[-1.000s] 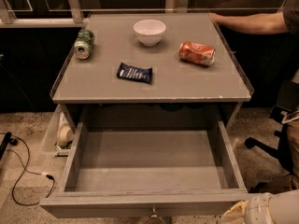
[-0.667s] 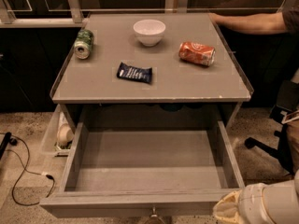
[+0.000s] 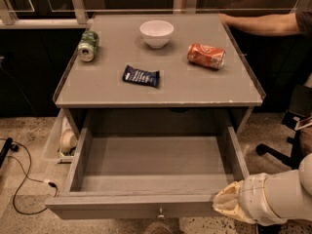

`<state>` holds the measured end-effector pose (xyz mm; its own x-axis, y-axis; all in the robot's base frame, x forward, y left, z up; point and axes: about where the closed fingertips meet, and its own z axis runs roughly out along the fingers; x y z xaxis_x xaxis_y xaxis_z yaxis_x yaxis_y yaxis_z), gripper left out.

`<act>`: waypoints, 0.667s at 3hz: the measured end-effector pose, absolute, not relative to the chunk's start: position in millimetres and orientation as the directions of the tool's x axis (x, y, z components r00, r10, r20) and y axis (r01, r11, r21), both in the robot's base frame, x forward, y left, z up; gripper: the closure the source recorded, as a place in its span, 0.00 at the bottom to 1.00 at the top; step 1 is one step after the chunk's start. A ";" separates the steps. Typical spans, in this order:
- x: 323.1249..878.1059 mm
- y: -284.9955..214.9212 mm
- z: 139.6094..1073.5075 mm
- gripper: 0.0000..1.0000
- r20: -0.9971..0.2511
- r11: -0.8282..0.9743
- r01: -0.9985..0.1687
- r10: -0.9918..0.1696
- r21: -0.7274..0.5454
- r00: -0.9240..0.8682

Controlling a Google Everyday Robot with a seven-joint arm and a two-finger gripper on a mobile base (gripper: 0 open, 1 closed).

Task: Close top drawer

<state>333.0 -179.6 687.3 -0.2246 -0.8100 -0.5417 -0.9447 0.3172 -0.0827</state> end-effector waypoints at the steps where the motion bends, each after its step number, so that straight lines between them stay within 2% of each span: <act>1: 316.6 -191.6 684.4 1.00 -0.530 0.339 -0.939 -0.807 -0.053 -0.261; 2: 302.1 -204.1 667.7 1.00 -0.527 0.368 -0.930 -0.790 0.002 -0.314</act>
Offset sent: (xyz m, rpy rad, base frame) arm -0.0481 -0.0409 -0.0421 0.0352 0.1563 -0.0956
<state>302.1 -204.1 667.7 -0.3141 -0.7898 -0.5268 -0.9297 0.3683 0.0020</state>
